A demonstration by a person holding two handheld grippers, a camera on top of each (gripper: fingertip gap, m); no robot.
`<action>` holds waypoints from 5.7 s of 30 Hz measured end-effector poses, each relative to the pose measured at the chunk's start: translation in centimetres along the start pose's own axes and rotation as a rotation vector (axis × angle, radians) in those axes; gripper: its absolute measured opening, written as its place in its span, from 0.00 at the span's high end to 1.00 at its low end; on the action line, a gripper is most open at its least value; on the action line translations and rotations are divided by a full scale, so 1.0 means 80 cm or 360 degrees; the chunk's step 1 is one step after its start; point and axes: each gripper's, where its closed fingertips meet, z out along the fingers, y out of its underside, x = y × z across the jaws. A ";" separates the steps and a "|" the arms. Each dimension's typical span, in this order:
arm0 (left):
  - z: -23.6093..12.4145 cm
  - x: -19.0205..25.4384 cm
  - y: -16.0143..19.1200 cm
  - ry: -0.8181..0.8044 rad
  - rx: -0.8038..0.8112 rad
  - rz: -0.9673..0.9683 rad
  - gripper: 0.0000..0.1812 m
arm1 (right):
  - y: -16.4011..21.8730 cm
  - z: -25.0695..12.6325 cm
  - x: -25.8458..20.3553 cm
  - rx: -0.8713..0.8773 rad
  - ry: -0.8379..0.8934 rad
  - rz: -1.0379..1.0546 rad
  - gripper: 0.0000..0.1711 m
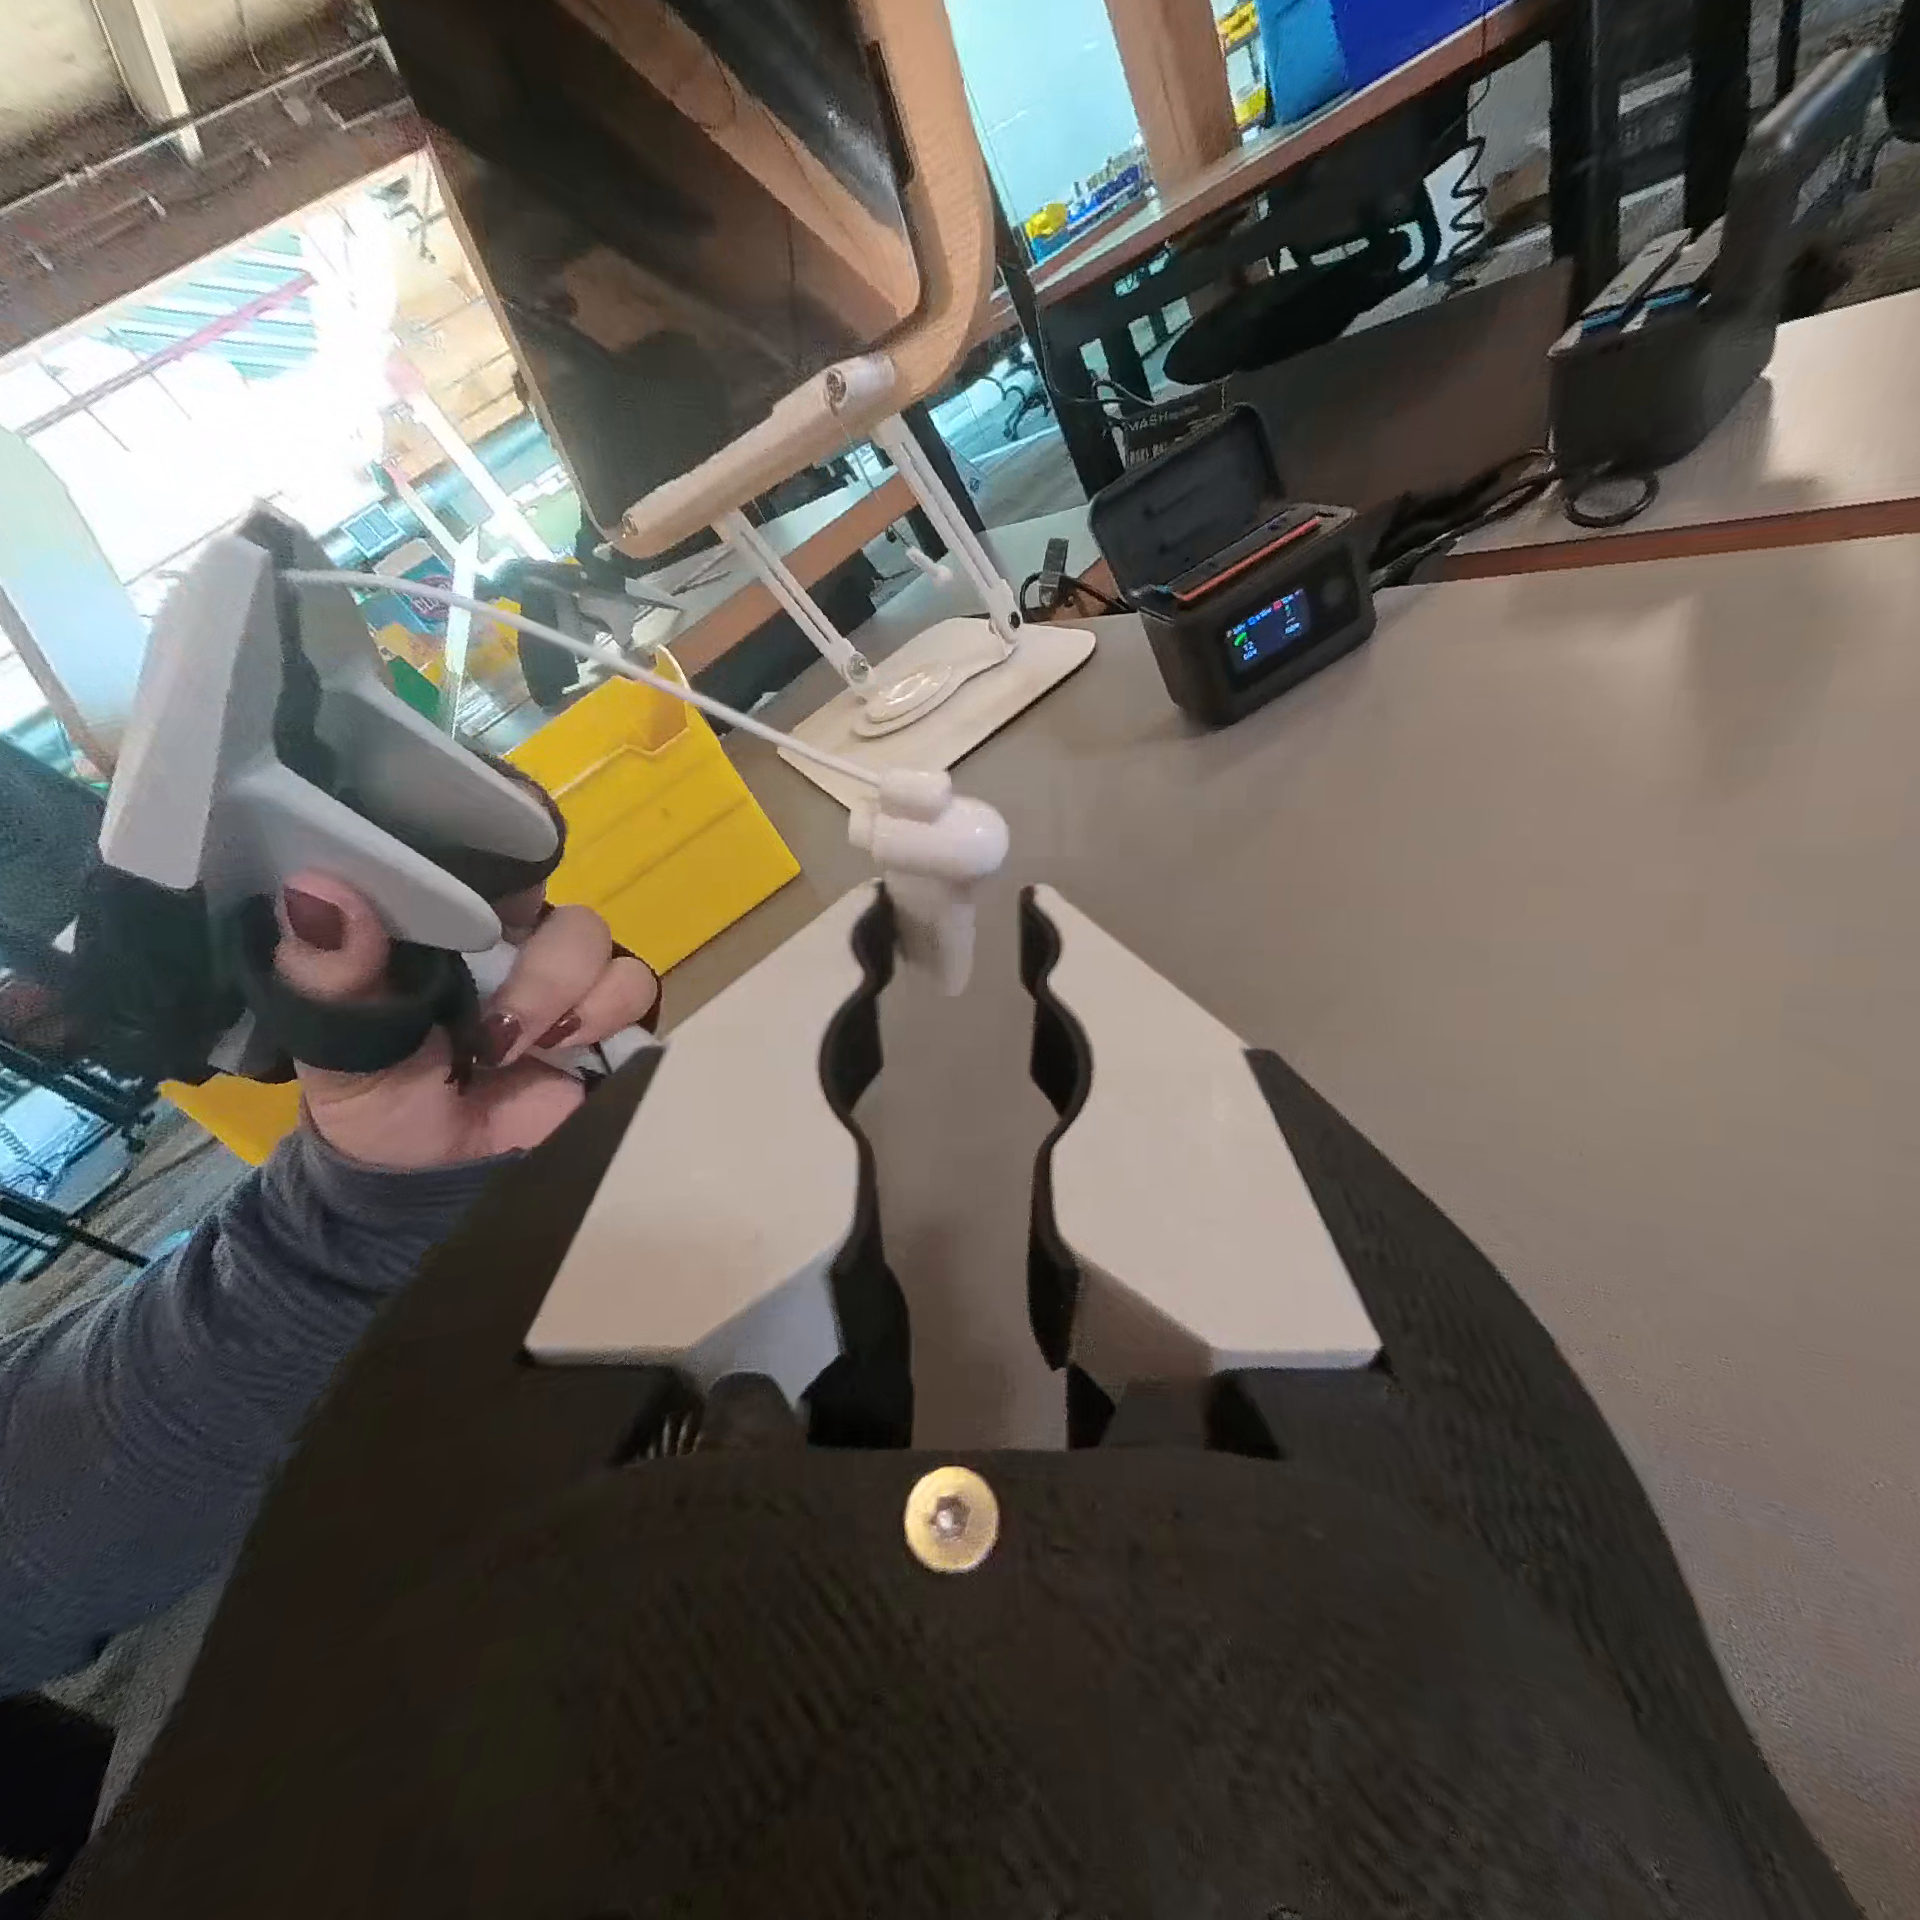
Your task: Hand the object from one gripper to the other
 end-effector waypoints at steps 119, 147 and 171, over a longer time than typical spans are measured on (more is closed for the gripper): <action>-0.258 -0.143 -0.105 -0.0916 -0.1660 0.0987 0.76 | -0.047 0.063 -0.199 0.0741 0.0423 -0.2731 0.41; -0.047 -0.067 0.057 -0.0429 -0.0807 0.1684 0.49 | 0.010 -0.041 -0.082 -0.0364 -0.0944 0.0523 0.87; -0.004 -0.023 0.116 -0.0157 -0.0784 0.1847 0.88 | 0.022 -0.065 -0.111 -0.0486 -0.1220 0.0447 0.71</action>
